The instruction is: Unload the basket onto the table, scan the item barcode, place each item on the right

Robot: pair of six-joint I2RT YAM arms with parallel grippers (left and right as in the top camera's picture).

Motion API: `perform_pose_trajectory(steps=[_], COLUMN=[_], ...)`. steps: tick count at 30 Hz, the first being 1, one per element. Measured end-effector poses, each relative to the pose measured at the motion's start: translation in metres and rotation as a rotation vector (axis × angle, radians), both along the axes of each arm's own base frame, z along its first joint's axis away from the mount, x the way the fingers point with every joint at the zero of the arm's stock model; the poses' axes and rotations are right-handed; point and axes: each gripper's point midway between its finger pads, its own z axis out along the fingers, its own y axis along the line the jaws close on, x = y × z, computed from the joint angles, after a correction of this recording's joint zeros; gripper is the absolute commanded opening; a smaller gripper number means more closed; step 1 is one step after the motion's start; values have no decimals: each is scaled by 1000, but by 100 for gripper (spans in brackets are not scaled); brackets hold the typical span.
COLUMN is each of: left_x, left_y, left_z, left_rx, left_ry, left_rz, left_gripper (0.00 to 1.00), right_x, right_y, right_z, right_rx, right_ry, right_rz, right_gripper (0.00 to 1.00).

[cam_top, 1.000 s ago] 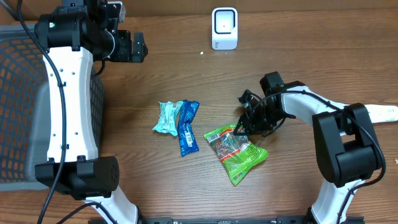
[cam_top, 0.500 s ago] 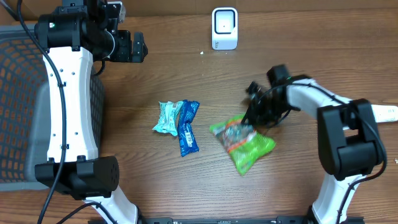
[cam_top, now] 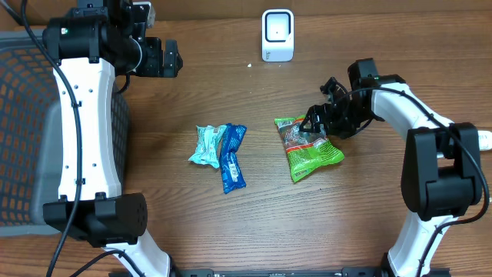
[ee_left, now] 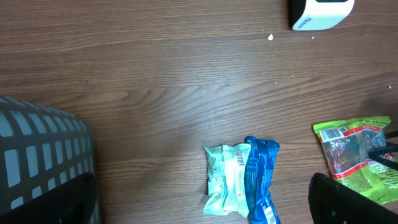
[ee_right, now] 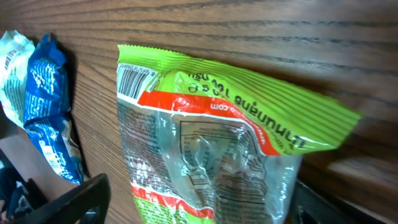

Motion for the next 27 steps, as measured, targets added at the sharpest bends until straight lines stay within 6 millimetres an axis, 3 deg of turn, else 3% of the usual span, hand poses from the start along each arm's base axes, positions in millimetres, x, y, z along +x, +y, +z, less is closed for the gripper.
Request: perform_pose_trajectory(steps=[6,11,15,21,27], left_x=[0,0,0,0,0], left_y=[0,0,0,0,0], left_z=[0,0,0,0,0], left_rx=[0,0,0,0,0], left_ry=[0,0,0,0,0], left_rz=[0,0,0,0,0], left_gripper=[100,100,100,100,100], right_x=[-2,8,13,13,9], right_y=[12,25,29,26,27], right_z=[-5,-15,-20,-25,-28], right_rx=[-55,-220,-334,-365,-347], right_ry=[-20,-100,-149,-146,-149], right_rz=[37,40,17,-20,-31], right_gripper=[99,94,82,52,48])
